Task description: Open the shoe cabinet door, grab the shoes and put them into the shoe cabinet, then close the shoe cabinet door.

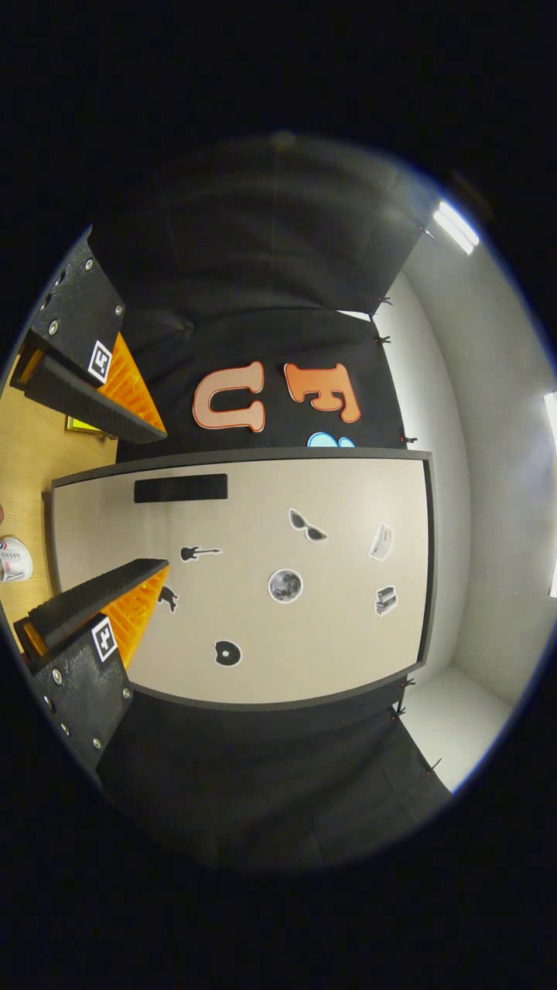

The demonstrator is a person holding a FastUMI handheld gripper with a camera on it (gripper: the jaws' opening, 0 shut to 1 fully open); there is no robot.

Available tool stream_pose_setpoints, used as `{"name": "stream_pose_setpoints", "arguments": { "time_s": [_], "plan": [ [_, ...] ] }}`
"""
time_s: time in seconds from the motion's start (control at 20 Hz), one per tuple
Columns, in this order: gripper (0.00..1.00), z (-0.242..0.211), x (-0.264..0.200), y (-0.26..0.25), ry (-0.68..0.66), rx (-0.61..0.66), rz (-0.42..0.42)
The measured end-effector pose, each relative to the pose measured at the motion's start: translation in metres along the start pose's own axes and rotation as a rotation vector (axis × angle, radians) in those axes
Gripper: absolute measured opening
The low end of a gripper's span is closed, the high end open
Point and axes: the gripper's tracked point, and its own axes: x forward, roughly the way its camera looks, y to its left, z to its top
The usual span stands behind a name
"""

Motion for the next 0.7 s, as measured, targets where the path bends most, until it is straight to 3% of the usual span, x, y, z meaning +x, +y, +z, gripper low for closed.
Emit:
{"name": "stream_pose_setpoints", "arguments": {
  "time_s": [0.7],
  "plan": [
    [0.94,-0.025,0.107,0.029,0.032,-0.046,-0.025]
  ]
}}
